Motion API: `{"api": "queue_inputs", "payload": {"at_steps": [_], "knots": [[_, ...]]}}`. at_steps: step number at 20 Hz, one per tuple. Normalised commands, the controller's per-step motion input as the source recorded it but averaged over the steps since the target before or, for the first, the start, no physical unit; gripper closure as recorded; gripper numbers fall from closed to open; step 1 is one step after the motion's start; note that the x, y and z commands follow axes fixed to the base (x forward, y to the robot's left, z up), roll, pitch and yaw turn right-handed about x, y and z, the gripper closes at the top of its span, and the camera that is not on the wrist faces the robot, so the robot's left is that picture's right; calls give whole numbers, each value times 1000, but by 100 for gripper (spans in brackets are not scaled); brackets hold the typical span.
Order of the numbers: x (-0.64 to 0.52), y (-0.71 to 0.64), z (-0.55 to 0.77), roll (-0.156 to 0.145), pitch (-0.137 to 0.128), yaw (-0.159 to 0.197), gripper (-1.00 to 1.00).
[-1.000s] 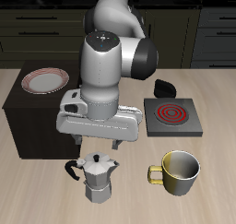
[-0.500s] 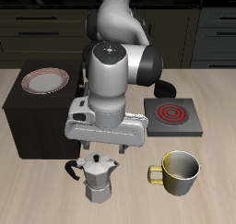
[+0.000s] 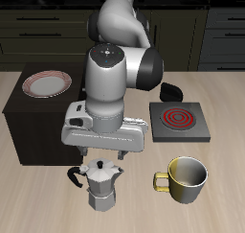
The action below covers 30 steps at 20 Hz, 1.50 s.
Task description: Place moka pot on the flat stove and turn off the stove
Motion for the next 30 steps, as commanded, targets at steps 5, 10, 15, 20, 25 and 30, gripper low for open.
{"api": "queue_inputs", "payload": {"at_steps": [5,10,15,20,25,30], "knots": [[95,20,-111,4,31,-9,-100],[55,-33,-100,11,10,-1,-100],[42,-66,-116,-11,17,5,-100],[1,-109,-116,-19,18,9,-100],[-10,-85,-150,-17,50,49,-100],[33,71,68,17,3,64,-100]]}}
